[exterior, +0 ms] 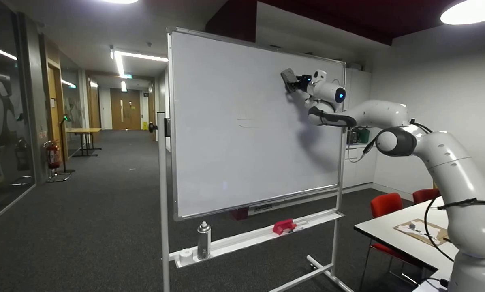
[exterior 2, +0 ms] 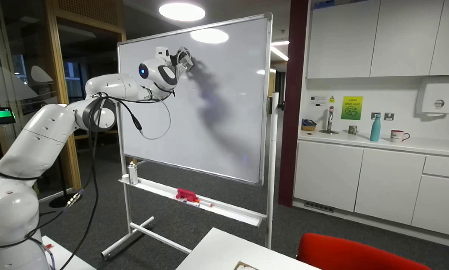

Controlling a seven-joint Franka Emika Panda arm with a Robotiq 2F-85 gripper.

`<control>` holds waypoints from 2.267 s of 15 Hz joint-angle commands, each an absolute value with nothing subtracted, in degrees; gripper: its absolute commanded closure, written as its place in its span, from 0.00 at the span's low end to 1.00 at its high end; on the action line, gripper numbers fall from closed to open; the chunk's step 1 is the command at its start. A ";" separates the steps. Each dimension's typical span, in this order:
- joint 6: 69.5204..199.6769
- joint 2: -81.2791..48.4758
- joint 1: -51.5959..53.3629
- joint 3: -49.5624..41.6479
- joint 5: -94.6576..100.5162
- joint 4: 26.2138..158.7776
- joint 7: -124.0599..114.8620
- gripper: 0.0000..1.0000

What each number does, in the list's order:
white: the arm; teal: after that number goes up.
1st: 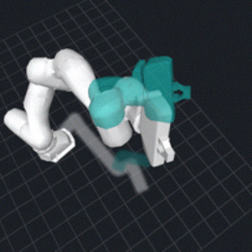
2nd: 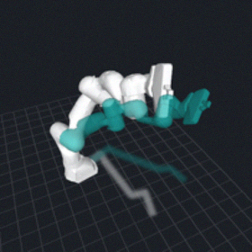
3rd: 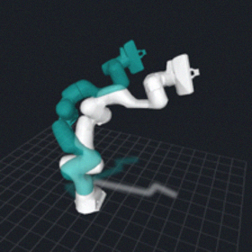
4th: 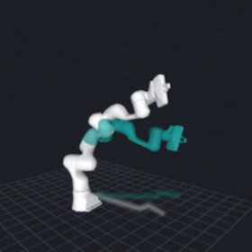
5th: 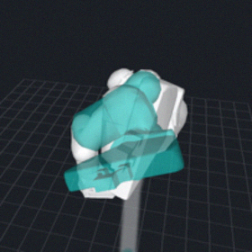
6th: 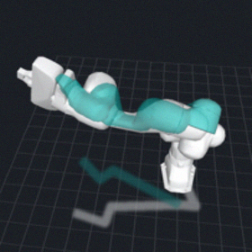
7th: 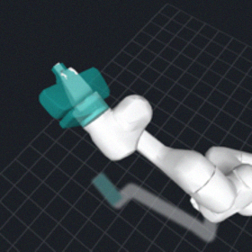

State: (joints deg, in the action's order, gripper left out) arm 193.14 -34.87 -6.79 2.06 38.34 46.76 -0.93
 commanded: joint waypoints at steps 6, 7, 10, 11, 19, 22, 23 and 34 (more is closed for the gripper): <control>191.75 -37.25 -0.88 3.62 47.05 48.50 2.18 0.66; 191.85 -37.32 -0.39 3.74 48.36 48.58 2.22 0.66; 192.14 -37.26 0.59 4.91 52.07 49.66 2.04 0.66; 192.27 -37.31 0.78 5.37 53.20 49.91 2.02 0.66; 193.90 -34.06 -0.47 13.04 63.18 60.69 -0.68 0.66; 194.88 -33.09 -2.54 18.16 65.55 66.29 -2.58 0.66; 194.63 -32.75 -3.55 20.18 66.65 68.31 -2.88 0.66; 178.54 -37.89 -25.74 53.54 63.60 84.03 10.04 0.66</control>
